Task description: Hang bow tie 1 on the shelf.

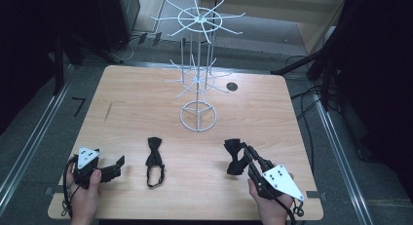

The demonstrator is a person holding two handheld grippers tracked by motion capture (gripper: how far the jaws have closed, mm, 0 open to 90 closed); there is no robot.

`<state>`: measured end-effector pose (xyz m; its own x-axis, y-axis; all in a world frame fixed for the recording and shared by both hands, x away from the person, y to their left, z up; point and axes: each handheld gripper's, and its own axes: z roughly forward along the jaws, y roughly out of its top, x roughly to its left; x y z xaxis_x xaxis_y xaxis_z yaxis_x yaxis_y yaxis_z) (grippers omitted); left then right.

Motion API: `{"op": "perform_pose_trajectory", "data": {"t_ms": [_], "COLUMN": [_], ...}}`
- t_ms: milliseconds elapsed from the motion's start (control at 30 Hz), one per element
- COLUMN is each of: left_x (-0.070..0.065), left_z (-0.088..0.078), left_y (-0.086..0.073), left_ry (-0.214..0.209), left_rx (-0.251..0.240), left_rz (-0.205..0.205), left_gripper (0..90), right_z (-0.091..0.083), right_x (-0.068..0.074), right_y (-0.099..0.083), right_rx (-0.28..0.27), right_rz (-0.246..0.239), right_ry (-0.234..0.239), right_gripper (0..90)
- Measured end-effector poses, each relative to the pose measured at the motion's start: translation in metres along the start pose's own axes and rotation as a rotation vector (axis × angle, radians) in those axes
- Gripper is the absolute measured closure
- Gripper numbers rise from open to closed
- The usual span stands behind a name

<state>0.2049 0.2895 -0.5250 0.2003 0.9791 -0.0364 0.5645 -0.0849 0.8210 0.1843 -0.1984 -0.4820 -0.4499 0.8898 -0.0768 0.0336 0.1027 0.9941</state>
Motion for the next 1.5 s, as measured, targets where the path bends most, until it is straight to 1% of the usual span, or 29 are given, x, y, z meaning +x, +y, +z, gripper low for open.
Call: {"op": "perform_pose_trajectory", "data": {"t_ms": [67, 133, 300, 467, 533, 567, 700, 733, 867, 967, 1000, 1067, 1133, 1167, 1200, 1400, 1433, 1467, 1500], "left_x": [0.000, 0.000, 0.000, 0.000, 0.000, 0.000, 0.000, 0.000, 0.000, 0.000, 0.000, 0.000, 0.000, 0.000, 0.000, 0.000, 0.000, 0.000, 0.000], "left_z": [0.000, 0.000, 0.000, 0.000, 0.000, 0.000, 0.000, 0.000, 0.000, 0.000, 0.000, 0.000, 0.000, 0.000, 0.000, 0.000, 0.000, 0.000, 0.000], "left_y": [0.000, 0.000, 0.000, 0.000, 0.000, 0.000, 0.000, 0.000, 0.000, 0.000, 0.000, 0.000, 0.000, 0.000, 0.000, 0.000, 0.000, 0.000, 0.000], "left_ry": [0.000, 0.000, 0.000, -0.001, -0.002, -0.003, -0.004, -0.004, -0.006, -0.007, -0.006, -0.010, -0.011, -0.011, -0.010, -0.009, -0.009, -0.010, -0.011], "left_rx": [0.002, 0.003, 0.006, 0.002, 0.001, 0.000, -0.001, 0.001, 0.000, -0.002, 0.000, 0.000, 0.000, 0.000, 0.001, 0.004, 0.004, 0.002, 0.003], "left_rz": [0.000, 0.001, 0.005, 0.003, 0.002, 0.003, 0.003, 0.003, 0.002, 0.002, 0.002, 0.002, 0.002, 0.002, 0.003, 0.005, 0.005, 0.004, 0.006], "left_gripper": [8.3, 8.3, 8.3, 8.3, 8.3, 8.3, 8.3, 8.3, 8.3, 8.3, 8.3, 8.3, 8.3, 8.3, 8.3, 8.3, 8.3, 8.3, 8.3], "right_z": [0.000, 0.001, 0.005, 0.014, 0.015, 0.019, 0.024, 0.029, 0.034, 0.043, 0.043, 0.049, 0.056, 0.056, 0.062, 0.073, 0.073, 0.075, 0.078], "right_x": [0.000, 0.000, 0.000, 0.001, 0.002, 0.001, 0.000, 0.000, -0.001, -0.004, -0.004, -0.006, -0.010, -0.010, -0.014, -0.020, -0.020, -0.021, -0.023], "right_y": [0.001, 0.006, 0.011, 0.020, 0.021, 0.025, 0.029, 0.033, 0.037, 0.045, 0.045, 0.050, 0.054, 0.054, 0.056, 0.064, 0.064, 0.065, 0.068], "right_rx": [-0.003, -0.016, -0.026, -0.047, -0.047, -0.053, -0.059, -0.063, -0.073, -0.088, -0.088, -0.093, -0.105, -0.105, -0.103, -0.099, -0.099, -0.096, -0.097], "right_rz": [-0.007, -0.016, -0.012, -0.028, -0.025, -0.026, -0.027, -0.031, -0.038, -0.043, -0.043, -0.046, -0.029, -0.029, -0.039, -0.075, -0.075, -0.081, -0.082], "right_ry": [-0.001, 0.001, 0.013, 0.022, 0.024, 0.030, 0.035, 0.040, 0.034, 0.034, 0.034, 0.041, 0.062, 0.062, 0.062, 0.063, 0.063, 0.068, 0.096], "right_gripper": [83.7, 83.6, 83.6, 83.5, 83.5, 83.5, 83.5, 83.5, 83.5, 83.4, 83.4, 83.3, 83.0, 83.0, 82.9, 82.6, 82.6, 82.4, 82.1]}}
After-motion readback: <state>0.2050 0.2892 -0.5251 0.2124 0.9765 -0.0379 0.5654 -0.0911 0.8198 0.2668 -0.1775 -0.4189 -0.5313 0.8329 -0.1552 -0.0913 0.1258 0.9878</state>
